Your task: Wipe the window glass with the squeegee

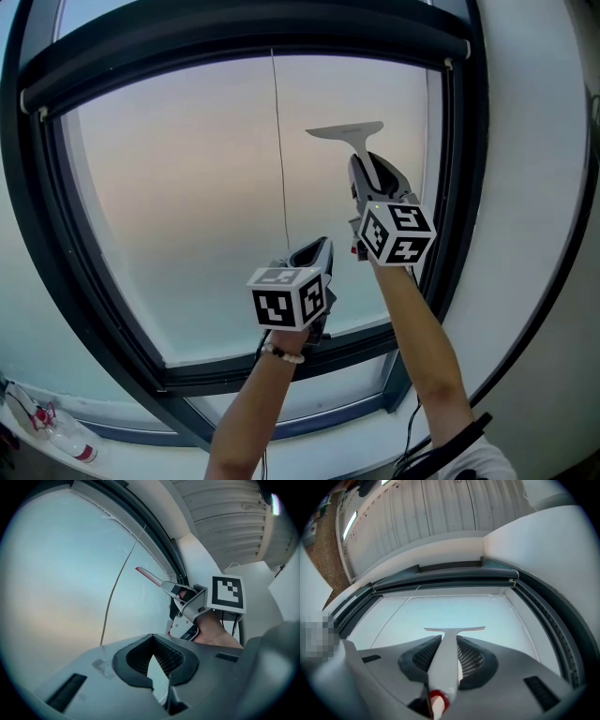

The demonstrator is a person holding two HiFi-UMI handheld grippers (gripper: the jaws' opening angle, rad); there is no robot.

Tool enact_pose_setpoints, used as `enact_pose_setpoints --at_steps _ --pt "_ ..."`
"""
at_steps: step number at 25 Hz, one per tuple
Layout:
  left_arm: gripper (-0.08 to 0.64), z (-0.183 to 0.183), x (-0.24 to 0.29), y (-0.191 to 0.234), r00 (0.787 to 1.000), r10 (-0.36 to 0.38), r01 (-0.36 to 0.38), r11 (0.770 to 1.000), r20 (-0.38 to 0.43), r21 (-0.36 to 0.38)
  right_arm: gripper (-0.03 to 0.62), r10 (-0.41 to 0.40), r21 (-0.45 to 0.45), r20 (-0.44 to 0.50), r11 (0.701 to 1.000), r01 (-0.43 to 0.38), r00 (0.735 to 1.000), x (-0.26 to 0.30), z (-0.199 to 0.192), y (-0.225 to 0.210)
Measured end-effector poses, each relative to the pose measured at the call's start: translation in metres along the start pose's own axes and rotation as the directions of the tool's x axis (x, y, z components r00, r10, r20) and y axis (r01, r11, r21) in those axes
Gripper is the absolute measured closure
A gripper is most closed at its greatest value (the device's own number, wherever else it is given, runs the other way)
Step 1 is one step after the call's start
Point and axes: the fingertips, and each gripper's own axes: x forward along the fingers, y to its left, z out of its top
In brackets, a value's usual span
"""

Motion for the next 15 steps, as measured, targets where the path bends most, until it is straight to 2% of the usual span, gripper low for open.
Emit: enact_pose_setpoints --at_steps 15 --pt "0.56 -0.078 -0.022 0.018 0.995 0.04 -0.046 0.996 -0.093 -0.073 0.508 -0.023 -0.007 -0.111 1.0 0.022 0.994 -0.077 -0.093 0.01"
